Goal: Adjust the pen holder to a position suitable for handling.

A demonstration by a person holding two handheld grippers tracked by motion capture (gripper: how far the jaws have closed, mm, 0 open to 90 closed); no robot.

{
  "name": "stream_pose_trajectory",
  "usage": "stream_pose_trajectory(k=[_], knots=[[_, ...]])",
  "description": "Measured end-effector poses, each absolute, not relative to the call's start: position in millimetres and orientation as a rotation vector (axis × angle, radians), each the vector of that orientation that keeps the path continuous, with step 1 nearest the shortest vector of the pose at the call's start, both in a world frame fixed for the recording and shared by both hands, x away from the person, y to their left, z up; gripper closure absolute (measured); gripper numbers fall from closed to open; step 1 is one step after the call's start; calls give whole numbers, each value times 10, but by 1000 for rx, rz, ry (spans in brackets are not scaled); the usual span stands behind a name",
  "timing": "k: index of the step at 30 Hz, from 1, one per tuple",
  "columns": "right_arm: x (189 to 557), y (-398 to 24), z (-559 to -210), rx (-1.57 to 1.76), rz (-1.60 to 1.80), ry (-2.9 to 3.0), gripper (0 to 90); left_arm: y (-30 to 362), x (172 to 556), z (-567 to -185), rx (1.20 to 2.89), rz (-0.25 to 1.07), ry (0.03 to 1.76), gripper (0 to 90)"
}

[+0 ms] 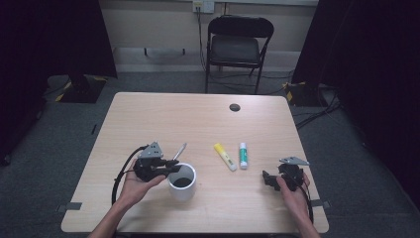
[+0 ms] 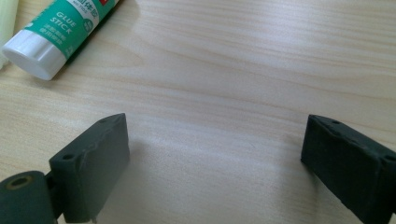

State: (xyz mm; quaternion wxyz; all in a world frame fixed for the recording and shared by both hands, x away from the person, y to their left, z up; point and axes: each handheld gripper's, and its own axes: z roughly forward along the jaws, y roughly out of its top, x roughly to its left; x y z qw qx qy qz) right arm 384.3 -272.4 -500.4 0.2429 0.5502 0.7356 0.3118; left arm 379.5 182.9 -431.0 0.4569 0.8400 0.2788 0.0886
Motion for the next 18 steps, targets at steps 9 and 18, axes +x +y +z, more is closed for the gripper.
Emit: stream_pose_trajectory(k=[9,18], knots=[[3843,-2724,-5004,1503,852,2010,70,1746,3857,-4372,2101,199,683,773],[3844,-2725,-5005,1501,852,2012,70,1653,3913,-4408,2069,182,699,771]])
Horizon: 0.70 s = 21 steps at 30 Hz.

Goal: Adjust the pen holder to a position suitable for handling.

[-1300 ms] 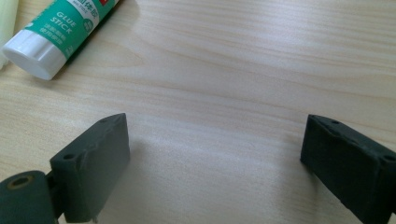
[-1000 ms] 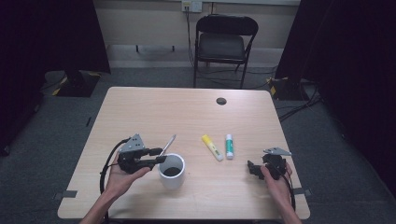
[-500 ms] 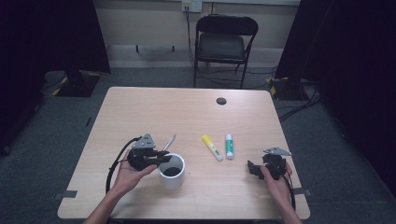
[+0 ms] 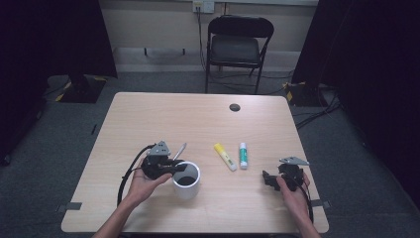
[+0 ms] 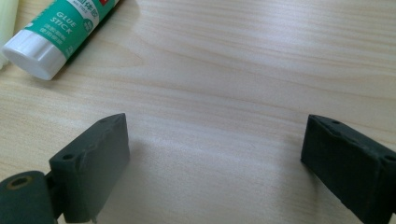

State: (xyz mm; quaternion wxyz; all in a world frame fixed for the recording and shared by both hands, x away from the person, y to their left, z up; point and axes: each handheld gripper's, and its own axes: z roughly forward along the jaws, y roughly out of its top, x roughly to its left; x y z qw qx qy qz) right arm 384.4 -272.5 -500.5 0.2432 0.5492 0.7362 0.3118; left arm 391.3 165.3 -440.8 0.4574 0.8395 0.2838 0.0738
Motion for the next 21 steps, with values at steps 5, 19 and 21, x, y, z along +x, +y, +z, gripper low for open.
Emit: stream_pose_trajectory(k=[5,19,21], knots=[[3844,-2726,-5005,1499,853,2013,71,1584,3938,-4413,2072,175,693,769],[3844,-2725,-5004,1501,853,2013,71,1381,4042,-4407,2092,130,692,762],[3844,-2725,-5004,1501,853,2013,71,1381,4043,-4405,2092,131,689,761]])
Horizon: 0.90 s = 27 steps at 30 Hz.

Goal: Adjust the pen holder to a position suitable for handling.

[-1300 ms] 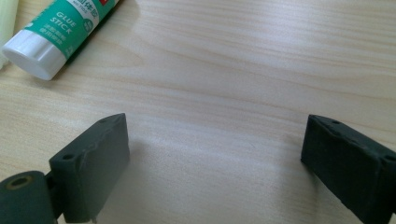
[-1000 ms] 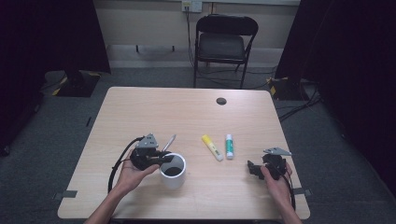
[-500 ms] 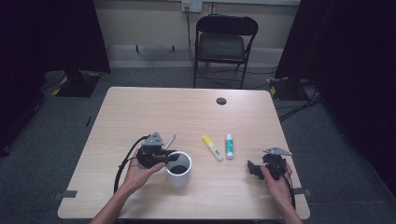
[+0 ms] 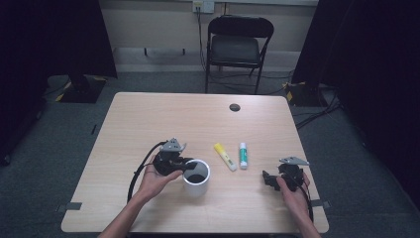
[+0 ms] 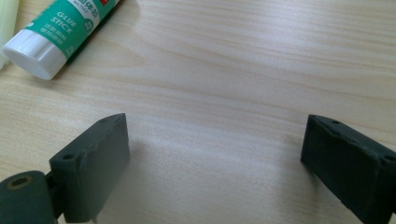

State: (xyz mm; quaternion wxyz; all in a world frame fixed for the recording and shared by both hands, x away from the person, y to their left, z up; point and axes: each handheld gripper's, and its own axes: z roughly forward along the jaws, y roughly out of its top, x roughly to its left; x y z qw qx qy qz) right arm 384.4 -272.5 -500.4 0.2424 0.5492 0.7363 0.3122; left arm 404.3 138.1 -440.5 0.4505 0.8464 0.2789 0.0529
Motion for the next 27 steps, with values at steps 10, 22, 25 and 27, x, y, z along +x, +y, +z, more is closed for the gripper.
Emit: stream_pose_trajectory(k=[10,22,25,27], knots=[[3842,-2727,-5005,1496,855,2016,71,1416,4044,-4362,2057,110,695,561],[3842,-2727,-5005,1495,855,2016,71,1697,3970,-4177,1989,153,721,285],[3841,-2726,-5005,1493,857,2020,71,1756,3941,-4171,2008,197,738,220],[3840,-2725,-5005,1490,857,2023,71,1806,3923,-4161,2009,202,750,217]])
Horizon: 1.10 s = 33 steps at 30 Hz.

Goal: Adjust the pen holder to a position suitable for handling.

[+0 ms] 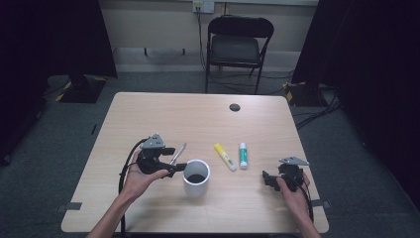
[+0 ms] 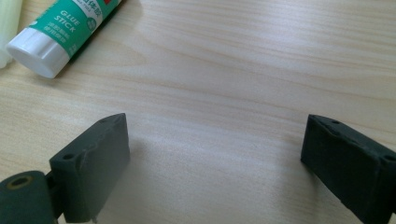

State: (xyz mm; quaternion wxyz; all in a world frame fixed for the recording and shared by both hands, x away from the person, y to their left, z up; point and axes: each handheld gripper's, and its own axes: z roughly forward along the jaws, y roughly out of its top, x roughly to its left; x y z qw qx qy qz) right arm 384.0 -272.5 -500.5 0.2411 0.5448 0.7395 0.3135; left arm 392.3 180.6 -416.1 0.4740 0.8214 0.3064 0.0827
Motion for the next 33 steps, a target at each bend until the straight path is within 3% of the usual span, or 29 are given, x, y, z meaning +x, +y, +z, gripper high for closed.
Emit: stream_pose_trajectory(k=[6,18,24,33], knots=[[3838,-2728,-5005,1479,859,2033,71,1962,3806,-4075,1990,248,759,188],[3831,-2749,-5001,1464,868,2055,71,2383,3736,-4254,2005,273,877,161],[3818,-2759,-5001,1454,869,2062,74,2632,3660,-4428,2038,358,956,159],[3805,-2754,-4988,1451,865,2067,110,2859,3678,-4821,2150,325,1060,164]])
